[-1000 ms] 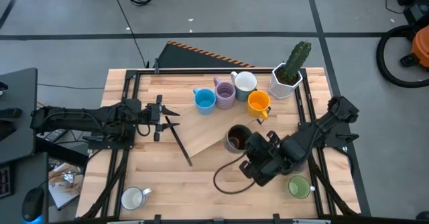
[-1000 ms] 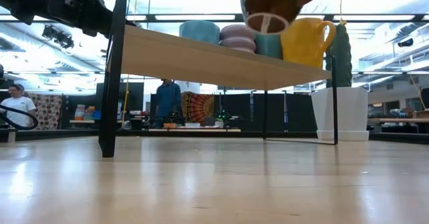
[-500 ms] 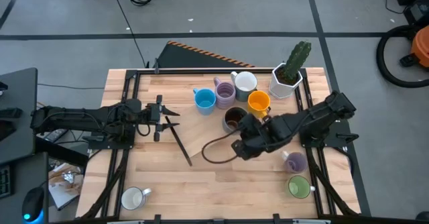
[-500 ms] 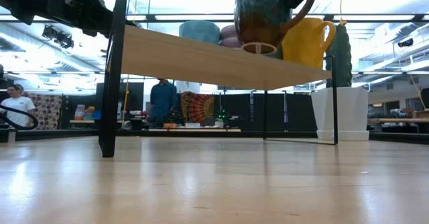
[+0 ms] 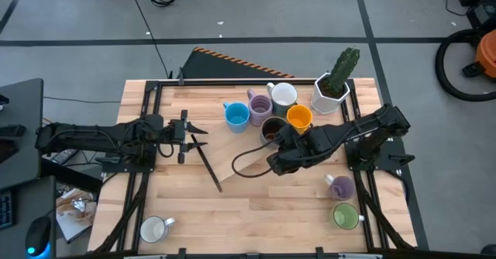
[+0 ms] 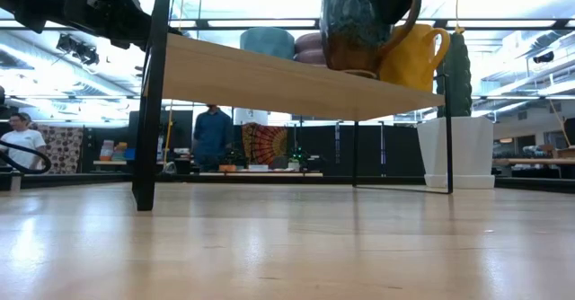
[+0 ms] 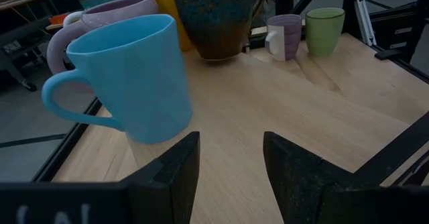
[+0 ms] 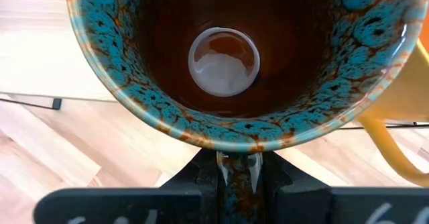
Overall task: Place coffee mugs
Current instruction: Put the blue patterned mug on the shelf
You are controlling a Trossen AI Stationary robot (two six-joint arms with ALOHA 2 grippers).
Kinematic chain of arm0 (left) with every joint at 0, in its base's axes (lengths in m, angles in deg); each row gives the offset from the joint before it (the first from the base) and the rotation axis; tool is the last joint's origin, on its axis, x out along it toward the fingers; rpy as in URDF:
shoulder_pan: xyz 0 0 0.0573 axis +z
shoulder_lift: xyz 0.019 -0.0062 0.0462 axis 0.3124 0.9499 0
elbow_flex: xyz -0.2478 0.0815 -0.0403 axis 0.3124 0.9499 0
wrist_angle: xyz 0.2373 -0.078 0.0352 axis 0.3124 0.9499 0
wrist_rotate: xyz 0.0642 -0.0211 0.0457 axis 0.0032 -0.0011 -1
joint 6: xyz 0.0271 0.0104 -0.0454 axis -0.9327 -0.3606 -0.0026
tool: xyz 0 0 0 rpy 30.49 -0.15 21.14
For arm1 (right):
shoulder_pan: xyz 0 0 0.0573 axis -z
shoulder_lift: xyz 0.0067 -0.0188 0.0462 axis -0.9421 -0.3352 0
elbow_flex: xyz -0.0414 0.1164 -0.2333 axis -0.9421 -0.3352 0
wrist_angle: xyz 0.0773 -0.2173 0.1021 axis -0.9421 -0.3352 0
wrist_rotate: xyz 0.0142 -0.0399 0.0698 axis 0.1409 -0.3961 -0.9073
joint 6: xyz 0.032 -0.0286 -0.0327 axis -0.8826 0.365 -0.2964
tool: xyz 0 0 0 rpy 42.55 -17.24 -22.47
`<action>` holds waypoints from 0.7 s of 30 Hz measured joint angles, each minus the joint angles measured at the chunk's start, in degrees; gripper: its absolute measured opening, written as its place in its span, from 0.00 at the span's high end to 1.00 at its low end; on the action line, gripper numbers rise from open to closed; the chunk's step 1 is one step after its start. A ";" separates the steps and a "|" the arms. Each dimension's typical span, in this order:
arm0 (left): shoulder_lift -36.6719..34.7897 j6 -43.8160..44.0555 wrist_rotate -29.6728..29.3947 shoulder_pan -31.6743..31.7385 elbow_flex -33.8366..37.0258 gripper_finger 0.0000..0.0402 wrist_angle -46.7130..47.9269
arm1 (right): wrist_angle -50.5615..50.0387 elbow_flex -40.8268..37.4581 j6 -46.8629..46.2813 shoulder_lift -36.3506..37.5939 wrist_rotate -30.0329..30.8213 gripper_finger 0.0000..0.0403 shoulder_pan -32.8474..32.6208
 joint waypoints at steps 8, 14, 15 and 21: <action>0.00 0.04 -0.01 0.00 0.00 0.57 0.00 | -1.50 0.00 -0.30 0.00 -0.44 0.88 1.19; 0.00 0.11 -0.01 0.01 0.00 0.57 0.00 | -2.54 0.00 -0.05 0.00 -1.08 0.88 2.30; 0.00 0.09 -0.02 0.01 0.00 0.57 0.00 | -2.83 0.00 -0.09 0.00 -1.44 0.88 2.40; 0.00 0.09 0.00 0.00 0.00 0.57 0.00 | -4.14 0.00 -0.15 0.00 -2.42 0.88 2.42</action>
